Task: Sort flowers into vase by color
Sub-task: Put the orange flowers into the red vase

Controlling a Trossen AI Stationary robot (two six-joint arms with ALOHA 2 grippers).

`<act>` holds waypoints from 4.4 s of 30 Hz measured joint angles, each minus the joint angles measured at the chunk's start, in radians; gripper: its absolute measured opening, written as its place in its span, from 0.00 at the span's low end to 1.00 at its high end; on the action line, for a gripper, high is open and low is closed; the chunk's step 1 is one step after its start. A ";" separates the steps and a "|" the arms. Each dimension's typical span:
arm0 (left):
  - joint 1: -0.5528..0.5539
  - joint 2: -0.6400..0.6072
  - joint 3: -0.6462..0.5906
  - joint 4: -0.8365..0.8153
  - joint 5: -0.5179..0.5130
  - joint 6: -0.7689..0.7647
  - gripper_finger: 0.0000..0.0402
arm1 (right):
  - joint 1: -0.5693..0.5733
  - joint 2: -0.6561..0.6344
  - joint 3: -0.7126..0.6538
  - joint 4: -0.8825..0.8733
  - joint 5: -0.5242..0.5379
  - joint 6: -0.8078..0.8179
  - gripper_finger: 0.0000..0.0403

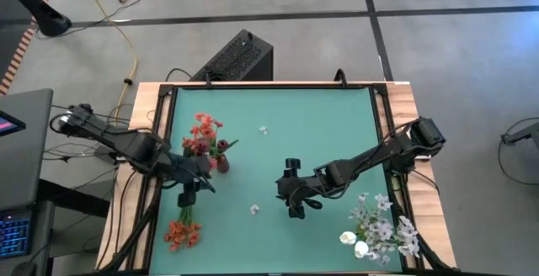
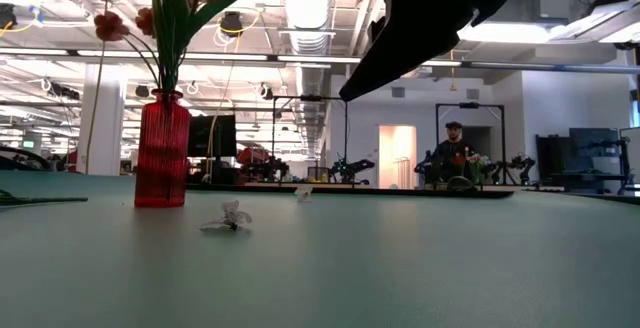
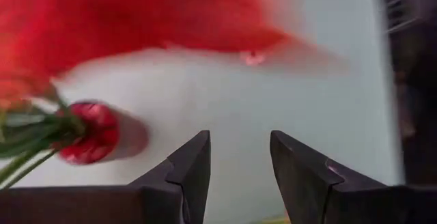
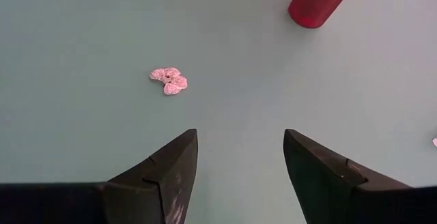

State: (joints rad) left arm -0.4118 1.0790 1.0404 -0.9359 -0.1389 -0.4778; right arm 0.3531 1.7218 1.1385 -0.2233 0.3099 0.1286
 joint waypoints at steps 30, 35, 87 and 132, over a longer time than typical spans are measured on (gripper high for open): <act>-0.243 -0.185 0.236 -0.558 -0.080 -0.923 0.35 | 0.000 0.000 0.000 -0.003 -0.133 -0.165 0.61; -0.243 -0.183 0.047 -0.477 -0.008 -0.980 0.35 | 0.000 0.000 0.000 -0.003 -0.132 -0.189 0.61; -0.243 -0.178 -0.747 0.321 -0.116 -1.227 0.33 | -0.002 0.000 0.000 -0.001 -0.131 -0.162 0.61; -0.108 0.073 -0.353 0.478 0.258 -0.838 0.00 | 0.019 0.222 0.077 0.633 -0.041 -0.806 0.61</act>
State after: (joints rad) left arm -0.5194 1.1523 0.6877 -0.4578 0.1190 -1.3162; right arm 0.3717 1.9435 1.2160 0.4094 0.2689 -0.6774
